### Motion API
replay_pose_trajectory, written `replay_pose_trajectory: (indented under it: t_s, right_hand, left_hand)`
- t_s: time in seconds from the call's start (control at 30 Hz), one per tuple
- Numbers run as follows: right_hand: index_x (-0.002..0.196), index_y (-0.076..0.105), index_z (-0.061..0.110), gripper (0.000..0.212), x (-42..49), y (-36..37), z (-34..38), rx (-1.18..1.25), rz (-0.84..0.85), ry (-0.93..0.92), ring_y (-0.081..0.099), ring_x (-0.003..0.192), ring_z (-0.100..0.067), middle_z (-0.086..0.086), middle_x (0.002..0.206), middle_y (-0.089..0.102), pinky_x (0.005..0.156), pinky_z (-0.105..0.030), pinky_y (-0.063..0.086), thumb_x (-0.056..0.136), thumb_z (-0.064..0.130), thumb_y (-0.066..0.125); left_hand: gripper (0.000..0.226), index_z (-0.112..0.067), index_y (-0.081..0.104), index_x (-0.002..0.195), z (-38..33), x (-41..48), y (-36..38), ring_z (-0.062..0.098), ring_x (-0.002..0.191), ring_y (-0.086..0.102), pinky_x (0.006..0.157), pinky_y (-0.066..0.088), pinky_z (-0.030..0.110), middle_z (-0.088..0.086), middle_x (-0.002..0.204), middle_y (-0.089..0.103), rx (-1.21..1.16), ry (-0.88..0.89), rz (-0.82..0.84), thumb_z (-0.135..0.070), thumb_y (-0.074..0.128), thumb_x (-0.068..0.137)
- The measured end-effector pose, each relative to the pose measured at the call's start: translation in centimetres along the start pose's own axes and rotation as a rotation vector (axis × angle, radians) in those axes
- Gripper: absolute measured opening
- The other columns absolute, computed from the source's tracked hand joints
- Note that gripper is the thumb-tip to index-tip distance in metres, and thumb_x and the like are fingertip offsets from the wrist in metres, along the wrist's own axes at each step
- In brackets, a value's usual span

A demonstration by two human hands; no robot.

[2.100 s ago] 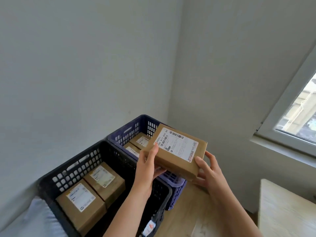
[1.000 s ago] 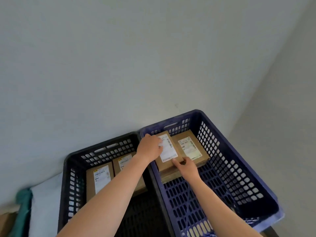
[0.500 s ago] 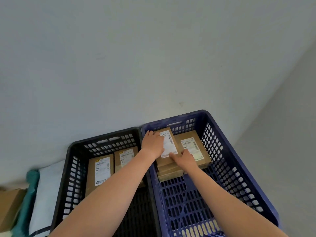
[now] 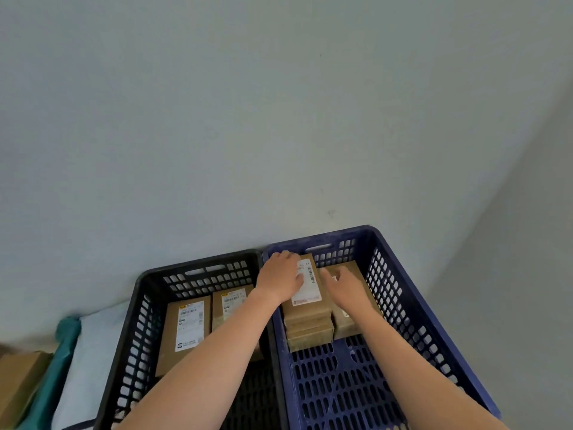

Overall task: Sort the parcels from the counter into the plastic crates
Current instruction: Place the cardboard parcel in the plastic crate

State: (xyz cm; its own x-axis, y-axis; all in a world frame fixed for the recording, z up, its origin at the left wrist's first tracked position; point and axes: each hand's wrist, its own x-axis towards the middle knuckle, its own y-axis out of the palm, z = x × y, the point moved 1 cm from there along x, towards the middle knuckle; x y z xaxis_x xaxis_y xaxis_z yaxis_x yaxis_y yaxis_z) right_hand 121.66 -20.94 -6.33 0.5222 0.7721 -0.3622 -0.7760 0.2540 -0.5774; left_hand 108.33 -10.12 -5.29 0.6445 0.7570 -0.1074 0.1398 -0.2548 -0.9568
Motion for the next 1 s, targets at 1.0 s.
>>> replay_pose_trajectory:
  t_s: [1.0]
  right_hand:
    - [0.133, 0.066, 0.021, 0.037, -8.4, 5.7, 13.5, 0.534, -0.061, -0.485, 0.069, 0.115, -0.005, 0.005, 0.122, 0.074, 0.106, -0.032, 0.051, 0.114, 0.033, 0.037]
  left_hand:
    - [0.026, -0.024, 0.07, 0.124, 15.0, -23.1, -11.7, 0.011, 0.118, 0.069, 0.108, 0.052, 0.032, -0.007, 0.117, 0.076, -1.316, -0.359, -0.891, -0.032, 0.06, 0.101]
